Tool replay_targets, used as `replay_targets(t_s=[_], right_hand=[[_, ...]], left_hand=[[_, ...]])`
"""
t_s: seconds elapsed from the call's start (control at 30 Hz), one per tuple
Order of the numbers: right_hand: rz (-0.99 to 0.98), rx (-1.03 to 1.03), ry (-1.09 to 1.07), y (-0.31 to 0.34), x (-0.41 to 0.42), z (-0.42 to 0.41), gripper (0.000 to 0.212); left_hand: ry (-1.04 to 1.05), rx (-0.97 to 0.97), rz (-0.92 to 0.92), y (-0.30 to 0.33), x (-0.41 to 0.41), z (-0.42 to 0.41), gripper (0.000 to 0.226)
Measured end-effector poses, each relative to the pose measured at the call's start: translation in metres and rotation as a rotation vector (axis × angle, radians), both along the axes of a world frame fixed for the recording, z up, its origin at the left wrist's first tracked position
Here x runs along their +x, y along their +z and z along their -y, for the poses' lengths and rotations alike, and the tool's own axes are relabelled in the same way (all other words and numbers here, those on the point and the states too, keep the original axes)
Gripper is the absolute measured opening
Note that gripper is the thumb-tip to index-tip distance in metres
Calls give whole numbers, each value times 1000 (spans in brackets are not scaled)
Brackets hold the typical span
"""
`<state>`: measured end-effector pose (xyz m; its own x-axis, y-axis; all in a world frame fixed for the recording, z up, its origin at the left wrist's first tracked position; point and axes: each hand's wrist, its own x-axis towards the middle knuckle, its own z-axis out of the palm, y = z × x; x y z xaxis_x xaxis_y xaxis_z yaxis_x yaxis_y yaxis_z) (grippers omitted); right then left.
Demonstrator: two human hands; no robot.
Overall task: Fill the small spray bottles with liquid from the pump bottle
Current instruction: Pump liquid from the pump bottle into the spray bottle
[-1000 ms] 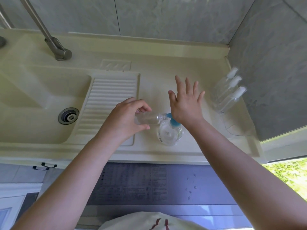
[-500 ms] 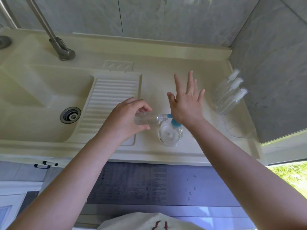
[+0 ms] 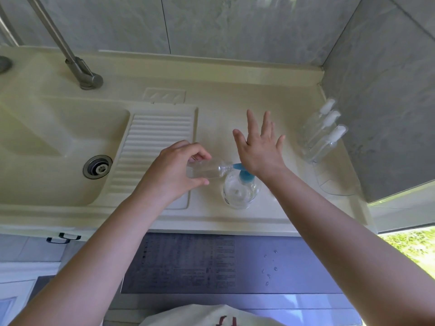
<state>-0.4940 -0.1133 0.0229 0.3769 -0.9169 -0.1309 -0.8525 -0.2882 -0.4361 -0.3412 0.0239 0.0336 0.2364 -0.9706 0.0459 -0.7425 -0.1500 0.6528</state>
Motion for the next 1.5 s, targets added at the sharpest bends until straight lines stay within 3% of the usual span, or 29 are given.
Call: replay_targets(t_s=[0.37, 0.53, 0.63, 0.87, 1.17, 1.37, 1.5], right_hand=[[25, -27, 20, 1, 3, 2, 63], [118, 128, -15, -10, 0, -3, 57], [135, 63, -18, -2, -1, 0, 60], [0, -44, 35, -6, -2, -4, 59], [4, 44, 20, -8, -2, -4, 57], [-4, -57, 34, 0, -1, -1, 58], [1, 21, 0, -5, -3, -3, 59]], left_hand=[[4, 5, 3, -1, 1, 2, 47], [5, 6, -8, -3, 1, 1, 47], [-5, 7, -1, -4, -1, 1, 47], [-4, 5, -9, -3, -2, 3, 46], [-1, -9, -5, -4, -5, 4, 45], [9, -18, 1, -2, -6, 5, 45], [4, -13, -2, -2, -8, 4, 45]])
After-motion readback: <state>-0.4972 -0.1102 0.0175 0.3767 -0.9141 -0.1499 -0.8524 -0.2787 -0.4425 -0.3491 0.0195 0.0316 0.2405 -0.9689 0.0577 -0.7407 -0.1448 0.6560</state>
